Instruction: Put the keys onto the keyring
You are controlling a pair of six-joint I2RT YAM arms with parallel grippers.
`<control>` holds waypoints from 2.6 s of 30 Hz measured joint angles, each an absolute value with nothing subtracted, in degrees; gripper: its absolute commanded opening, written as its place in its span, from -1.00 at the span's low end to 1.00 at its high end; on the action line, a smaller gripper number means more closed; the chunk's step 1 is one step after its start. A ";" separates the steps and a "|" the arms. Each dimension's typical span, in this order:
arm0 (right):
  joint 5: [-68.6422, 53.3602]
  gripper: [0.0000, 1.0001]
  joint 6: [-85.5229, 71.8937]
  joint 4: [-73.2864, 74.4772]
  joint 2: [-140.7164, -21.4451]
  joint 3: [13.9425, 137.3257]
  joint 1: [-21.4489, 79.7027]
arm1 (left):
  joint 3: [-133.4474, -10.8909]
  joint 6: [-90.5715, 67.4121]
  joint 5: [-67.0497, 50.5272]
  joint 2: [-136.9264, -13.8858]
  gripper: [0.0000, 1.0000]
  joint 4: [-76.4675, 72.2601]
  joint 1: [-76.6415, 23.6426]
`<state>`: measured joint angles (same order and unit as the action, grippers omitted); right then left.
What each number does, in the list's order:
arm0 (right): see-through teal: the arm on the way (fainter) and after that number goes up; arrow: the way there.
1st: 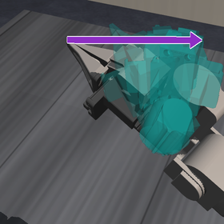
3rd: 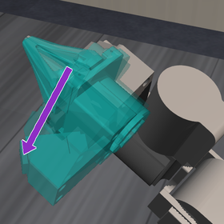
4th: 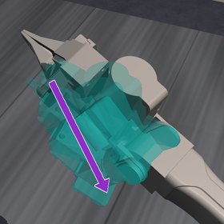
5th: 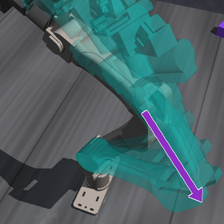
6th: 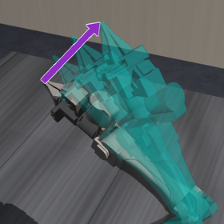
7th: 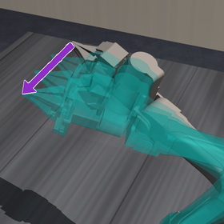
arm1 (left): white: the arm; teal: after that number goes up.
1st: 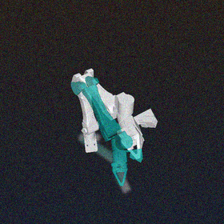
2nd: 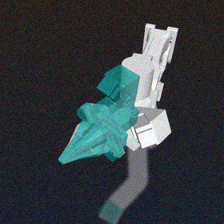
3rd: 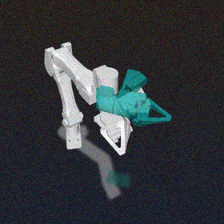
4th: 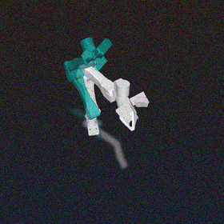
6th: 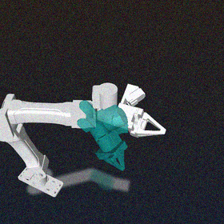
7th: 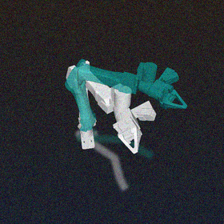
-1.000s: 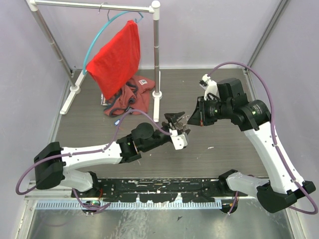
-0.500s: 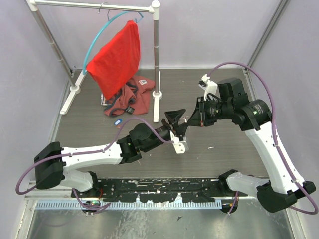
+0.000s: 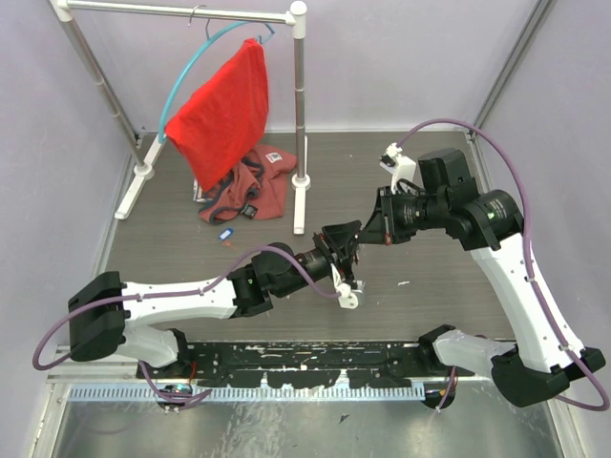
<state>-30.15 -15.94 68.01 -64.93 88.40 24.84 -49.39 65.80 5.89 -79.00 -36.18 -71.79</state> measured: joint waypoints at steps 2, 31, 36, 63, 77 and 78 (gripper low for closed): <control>-30.20 -0.98 -15.77 68.34 -64.93 88.58 24.84 | -49.34 66.85 6.00 -79.29 -0.52 -36.42 -71.81; -19.75 -0.17 -21.71 49.25 -49.10 84.88 24.88 | -50.92 60.20 19.84 -75.22 -1.00 -29.21 -76.36; -16.05 -0.24 -24.25 46.85 -48.42 83.79 24.91 | -55.86 50.68 24.84 -72.20 -1.00 -21.52 -76.31; 11.33 -0.11 -31.73 41.30 -59.00 85.41 58.24 | -56.66 32.47 24.91 -60.36 -1.00 -4.80 -76.29; 8.93 -0.27 -31.86 43.22 -63.77 86.02 58.33 | -56.66 32.47 24.03 -60.49 -1.00 -2.57 -76.40; 8.95 -0.21 -31.83 43.55 -63.79 86.19 58.33 | -56.66 32.47 24.05 -60.49 -1.00 -2.57 -76.40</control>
<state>8.95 -31.83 43.55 -63.79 86.19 58.33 -56.66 32.47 24.05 -60.49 -2.57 -76.40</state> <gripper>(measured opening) 0.314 0.029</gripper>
